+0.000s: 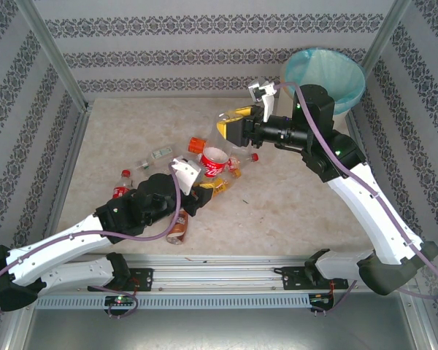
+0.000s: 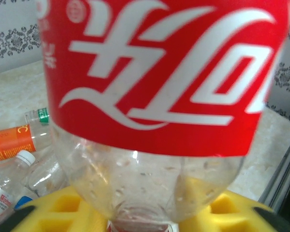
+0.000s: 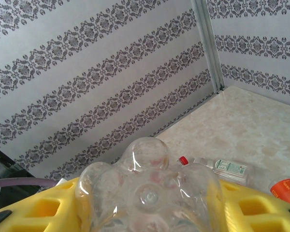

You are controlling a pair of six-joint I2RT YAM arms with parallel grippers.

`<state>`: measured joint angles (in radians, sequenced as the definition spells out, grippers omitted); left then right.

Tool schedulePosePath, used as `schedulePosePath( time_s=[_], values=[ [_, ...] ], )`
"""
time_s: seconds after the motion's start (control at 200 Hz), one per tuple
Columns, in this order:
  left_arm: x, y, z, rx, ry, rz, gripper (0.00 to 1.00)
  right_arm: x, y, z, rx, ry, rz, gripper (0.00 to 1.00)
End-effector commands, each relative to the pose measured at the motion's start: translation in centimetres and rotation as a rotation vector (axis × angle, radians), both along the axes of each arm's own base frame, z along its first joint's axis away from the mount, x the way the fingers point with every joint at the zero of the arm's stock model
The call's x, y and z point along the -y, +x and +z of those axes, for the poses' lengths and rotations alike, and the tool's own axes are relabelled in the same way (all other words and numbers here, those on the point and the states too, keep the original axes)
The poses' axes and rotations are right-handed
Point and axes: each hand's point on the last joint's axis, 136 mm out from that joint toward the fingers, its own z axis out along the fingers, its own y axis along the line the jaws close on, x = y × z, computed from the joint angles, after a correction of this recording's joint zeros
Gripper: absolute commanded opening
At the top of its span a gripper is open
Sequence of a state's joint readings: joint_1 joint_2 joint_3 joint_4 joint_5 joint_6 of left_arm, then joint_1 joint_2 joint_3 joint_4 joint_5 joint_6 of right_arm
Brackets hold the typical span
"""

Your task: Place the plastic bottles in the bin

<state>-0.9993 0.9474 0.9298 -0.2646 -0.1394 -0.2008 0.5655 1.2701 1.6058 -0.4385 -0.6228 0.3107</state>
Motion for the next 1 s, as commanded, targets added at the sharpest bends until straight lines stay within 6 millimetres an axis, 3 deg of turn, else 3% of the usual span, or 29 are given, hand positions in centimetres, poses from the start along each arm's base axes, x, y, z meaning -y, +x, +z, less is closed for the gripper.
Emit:
schedulePosePath(
  time_s=[0.0, 0.15, 0.27, 0.57, 0.689, 0.814, 0.994],
  values=[
    [-0.7, 0.5, 2.9, 0.075, -0.068, 0.029, 0.51, 0.4, -0.4, 1.9, 0.053, 0.022, -0.008, 0.47],
    [-2.0, 0.7, 3.3, 0.108, -0.095, 0.081, 0.7, 2.2, 0.8, 3.8, 0.102, 0.033, -0.104, 0.45],
    [-2.7, 0.9, 3.7, 0.122, -0.094, 0.112, 0.72, 4.7, 2.8, 5.4, 0.173, 0.006, -0.249, 0.43],
    [-3.1, 1.0, 4.4, 0.125, -0.096, 0.13, 0.73, 16.0, 9.5, 11.6, 0.496, -0.192, -0.881, 0.4],
    [-3.1, 1.1, 4.0, 0.113, -0.095, 0.138, 0.73, 19.7, 12.1, 13.3, 0.607, -0.317, -1.078, 0.39],
    [-3.0, 1.2, 3.9, 0.106, -0.101, 0.143, 0.73, 22.7, 15.5, 13.5, 0.644, -0.43, -1.203, 0.39],
    [-2.5, 1.5, 3.4, 0.101, -0.086, 0.142, 0.73, 25.2, 20.9, 10.4, 0.604, -0.548, -1.286, 0.39]
  ],
)
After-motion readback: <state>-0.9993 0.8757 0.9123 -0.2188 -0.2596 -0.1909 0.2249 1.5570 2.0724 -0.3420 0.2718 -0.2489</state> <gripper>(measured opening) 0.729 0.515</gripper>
